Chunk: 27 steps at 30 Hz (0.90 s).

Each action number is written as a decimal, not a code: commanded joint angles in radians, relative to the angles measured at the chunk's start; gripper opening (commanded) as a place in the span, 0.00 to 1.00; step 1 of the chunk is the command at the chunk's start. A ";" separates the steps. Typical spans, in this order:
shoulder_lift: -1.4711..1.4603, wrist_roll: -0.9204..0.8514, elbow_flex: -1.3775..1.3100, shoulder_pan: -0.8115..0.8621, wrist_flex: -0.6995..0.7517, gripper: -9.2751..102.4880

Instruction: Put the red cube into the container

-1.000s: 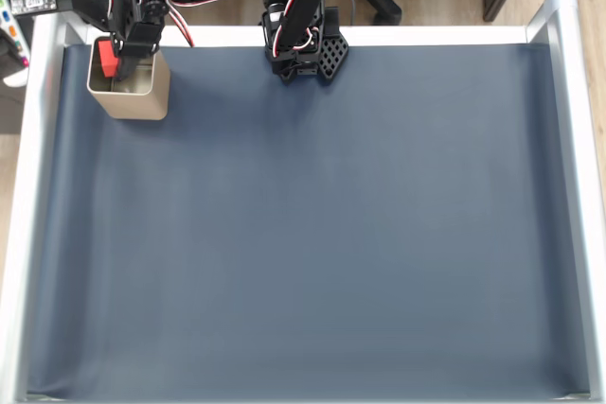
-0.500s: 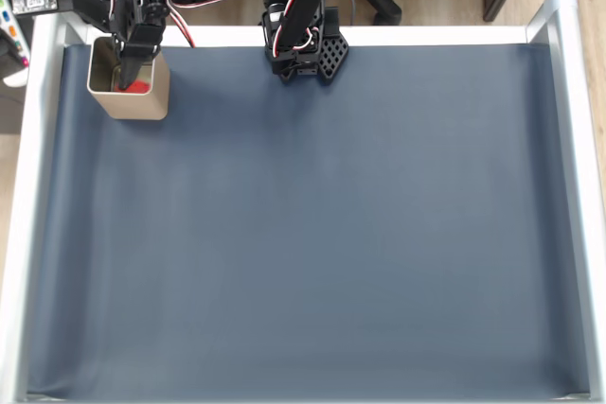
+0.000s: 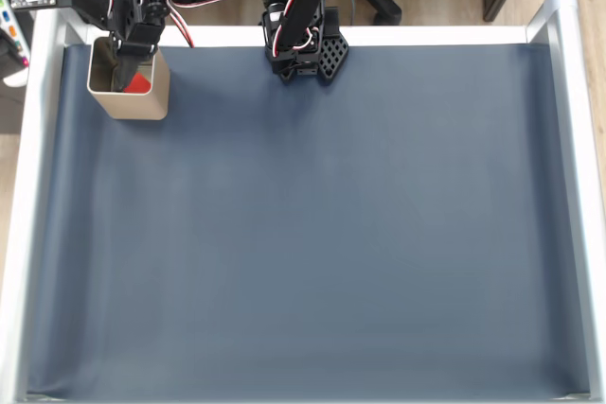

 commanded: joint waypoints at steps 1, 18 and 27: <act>0.048 0.014 -0.025 -0.018 -0.020 0.23; 0.276 0.126 -0.126 -0.641 -0.120 0.08; 0.620 0.089 0.213 -1.104 -0.219 0.08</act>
